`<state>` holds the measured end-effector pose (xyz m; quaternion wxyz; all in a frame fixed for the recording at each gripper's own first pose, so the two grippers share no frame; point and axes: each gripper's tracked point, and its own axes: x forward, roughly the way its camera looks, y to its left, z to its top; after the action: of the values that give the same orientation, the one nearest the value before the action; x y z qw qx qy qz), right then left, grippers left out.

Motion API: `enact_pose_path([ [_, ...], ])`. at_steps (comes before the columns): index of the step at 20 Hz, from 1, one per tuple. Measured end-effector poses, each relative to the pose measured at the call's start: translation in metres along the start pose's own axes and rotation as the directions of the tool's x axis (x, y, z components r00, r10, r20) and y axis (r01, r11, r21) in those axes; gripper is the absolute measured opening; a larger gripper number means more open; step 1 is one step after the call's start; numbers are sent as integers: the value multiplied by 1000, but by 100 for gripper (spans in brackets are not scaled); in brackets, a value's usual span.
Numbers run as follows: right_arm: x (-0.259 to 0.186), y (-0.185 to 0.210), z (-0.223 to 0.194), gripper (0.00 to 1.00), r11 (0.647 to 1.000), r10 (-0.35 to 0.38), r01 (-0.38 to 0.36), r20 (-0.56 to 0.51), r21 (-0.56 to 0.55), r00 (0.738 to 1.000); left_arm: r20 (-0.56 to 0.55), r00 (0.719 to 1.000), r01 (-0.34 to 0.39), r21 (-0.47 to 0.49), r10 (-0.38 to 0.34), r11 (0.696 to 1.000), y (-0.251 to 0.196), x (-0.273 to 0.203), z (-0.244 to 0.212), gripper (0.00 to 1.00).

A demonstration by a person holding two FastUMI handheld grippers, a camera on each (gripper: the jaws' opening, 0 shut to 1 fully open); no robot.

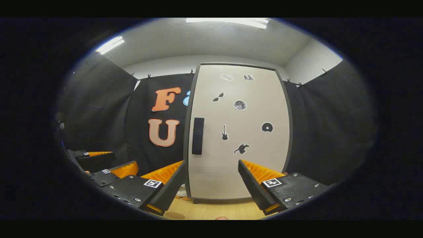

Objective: Open the cabinet door with the right hand, grasp the bottle in the cabinet with the left hand and place it on the coaster, then close the cabinet door with the right hand.

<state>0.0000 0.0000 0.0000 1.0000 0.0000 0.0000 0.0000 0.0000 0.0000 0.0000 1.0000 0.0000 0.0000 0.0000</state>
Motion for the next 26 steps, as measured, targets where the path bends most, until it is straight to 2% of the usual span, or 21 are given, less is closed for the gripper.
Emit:
enact_pose_path([
  [6,9,-7,-5,95,999,0,-1,-15,-45,1000,15,999,-36,-24,36,999,9,6,6,94],
  [9,12,-7,-6,95,999,0,0,-12,-50,1000,11,999,-31,-25,32,999,8,10,2,93],
  [14,17,-8,-7,95,995,5,-5,-1,-99,1000,-19,1000,-23,-86,21,996,3,17,-7,94],
  [20,45,5,2,95,996,31,-29,13,-81,999,-9,1000,-27,-67,26,997,4,22,-3,94],
  [26,90,41,1,95,994,68,-68,-4,-84,998,-11,998,-58,-72,58,996,23,27,-9,94],
])
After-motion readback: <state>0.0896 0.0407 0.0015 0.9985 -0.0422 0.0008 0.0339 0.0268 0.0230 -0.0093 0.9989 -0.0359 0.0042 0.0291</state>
